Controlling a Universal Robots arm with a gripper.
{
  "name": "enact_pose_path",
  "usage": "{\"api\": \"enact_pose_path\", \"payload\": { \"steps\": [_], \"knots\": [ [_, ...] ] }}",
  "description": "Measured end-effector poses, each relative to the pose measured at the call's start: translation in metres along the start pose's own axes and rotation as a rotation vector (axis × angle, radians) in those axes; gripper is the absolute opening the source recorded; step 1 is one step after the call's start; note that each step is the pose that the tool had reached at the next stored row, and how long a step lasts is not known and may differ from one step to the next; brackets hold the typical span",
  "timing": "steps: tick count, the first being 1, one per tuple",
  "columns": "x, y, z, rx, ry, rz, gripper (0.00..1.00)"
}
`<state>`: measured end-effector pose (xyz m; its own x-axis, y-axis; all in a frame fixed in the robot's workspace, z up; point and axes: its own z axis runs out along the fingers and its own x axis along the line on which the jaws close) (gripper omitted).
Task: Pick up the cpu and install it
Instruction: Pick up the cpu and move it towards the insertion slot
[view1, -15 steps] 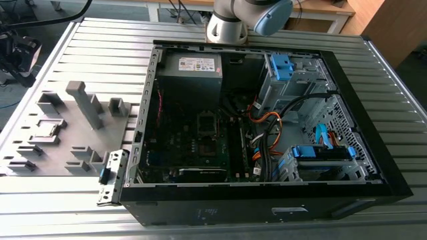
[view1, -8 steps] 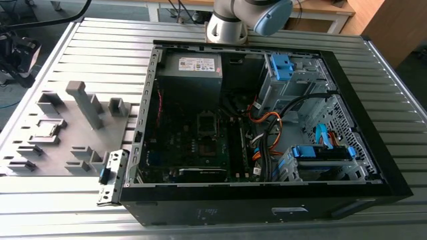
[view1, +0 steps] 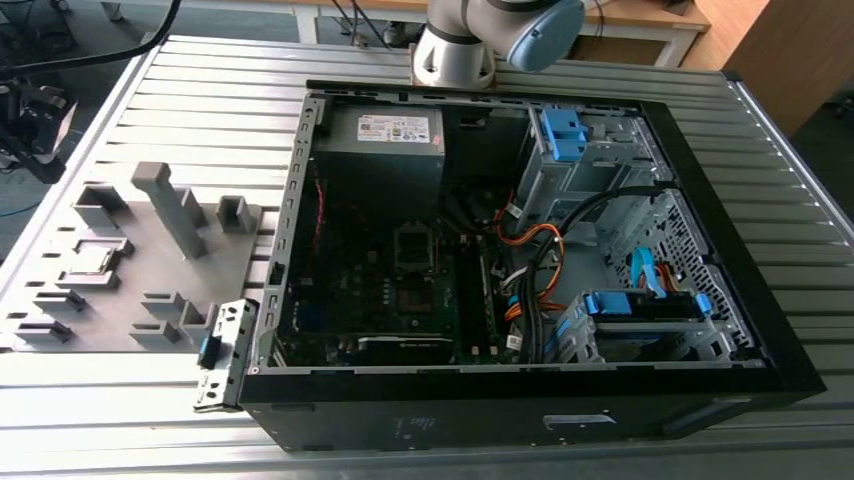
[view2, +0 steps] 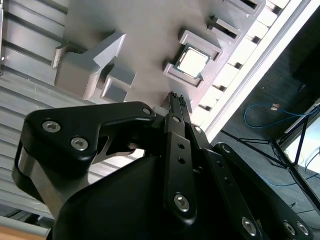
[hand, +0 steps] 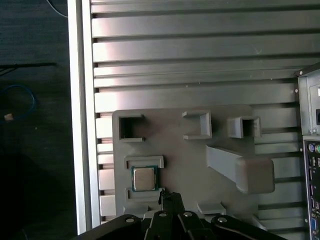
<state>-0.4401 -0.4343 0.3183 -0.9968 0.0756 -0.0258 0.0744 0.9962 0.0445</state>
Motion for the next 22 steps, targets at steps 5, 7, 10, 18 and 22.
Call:
{"api": "enact_pose_path", "payload": {
  "steps": [5, 7, 10, 18, 22],
  "knots": [
    [0.0045, -0.0013, 0.0084, 0.0008, 0.0089, 0.0, 0.11],
    [0.0061, -0.0018, 0.0117, 0.001, 0.0124, 0.0, 0.11],
    [0.0083, -0.0026, 0.0165, 0.0015, 0.018, 0.001, 0.11],
    [0.0137, -0.0043, 0.0291, 0.0027, 0.0331, 0.001, 0.11],
    [0.0138, -0.0043, 0.0294, 0.003, 0.0346, 0.001, 0.11]
  ]
}}
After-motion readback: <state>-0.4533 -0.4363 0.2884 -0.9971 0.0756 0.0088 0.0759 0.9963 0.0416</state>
